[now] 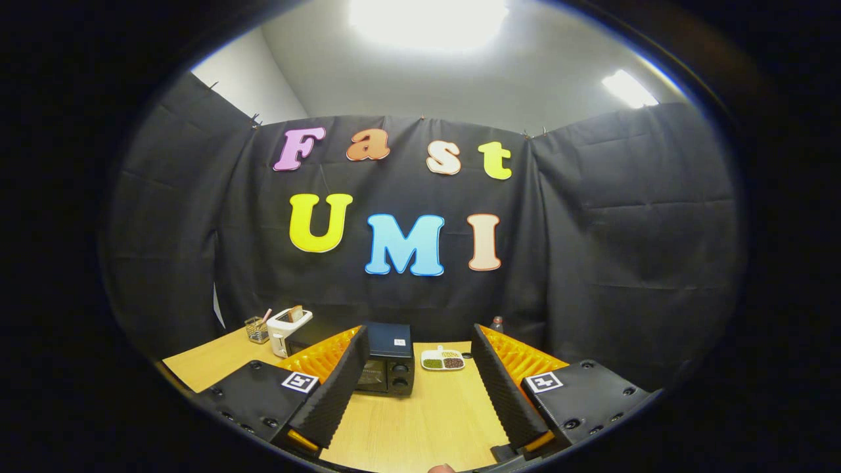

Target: Open the toaster oven, put the food inside, and close the toaster oven door.

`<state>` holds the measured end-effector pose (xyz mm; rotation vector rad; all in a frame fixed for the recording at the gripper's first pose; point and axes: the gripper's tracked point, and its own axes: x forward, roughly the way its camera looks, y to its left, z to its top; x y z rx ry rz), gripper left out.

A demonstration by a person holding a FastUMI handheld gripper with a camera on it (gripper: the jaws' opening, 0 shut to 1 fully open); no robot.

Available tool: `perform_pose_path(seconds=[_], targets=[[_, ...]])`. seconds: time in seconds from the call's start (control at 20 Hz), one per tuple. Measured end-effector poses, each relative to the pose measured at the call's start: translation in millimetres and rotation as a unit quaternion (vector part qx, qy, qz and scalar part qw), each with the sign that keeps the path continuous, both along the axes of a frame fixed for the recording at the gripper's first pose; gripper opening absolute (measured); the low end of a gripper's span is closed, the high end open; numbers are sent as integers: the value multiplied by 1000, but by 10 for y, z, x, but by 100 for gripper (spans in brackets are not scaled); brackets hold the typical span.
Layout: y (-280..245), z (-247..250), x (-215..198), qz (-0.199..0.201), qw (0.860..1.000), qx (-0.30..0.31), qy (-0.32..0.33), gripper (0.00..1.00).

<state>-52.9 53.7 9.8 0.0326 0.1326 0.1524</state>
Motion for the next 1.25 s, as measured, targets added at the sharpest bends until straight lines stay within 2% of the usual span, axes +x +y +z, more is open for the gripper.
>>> perform_pose_path(seconds=[0.15,0.5,0.75,1.25], targets=[[-177,88,-270,15,1000,19,-6,98],[-569,227,-593,-6,999,29,-23,98],[-599,284,-662,-23,999,24,-41,98],[-546,352,-578,-33,998,18,-48,98]])
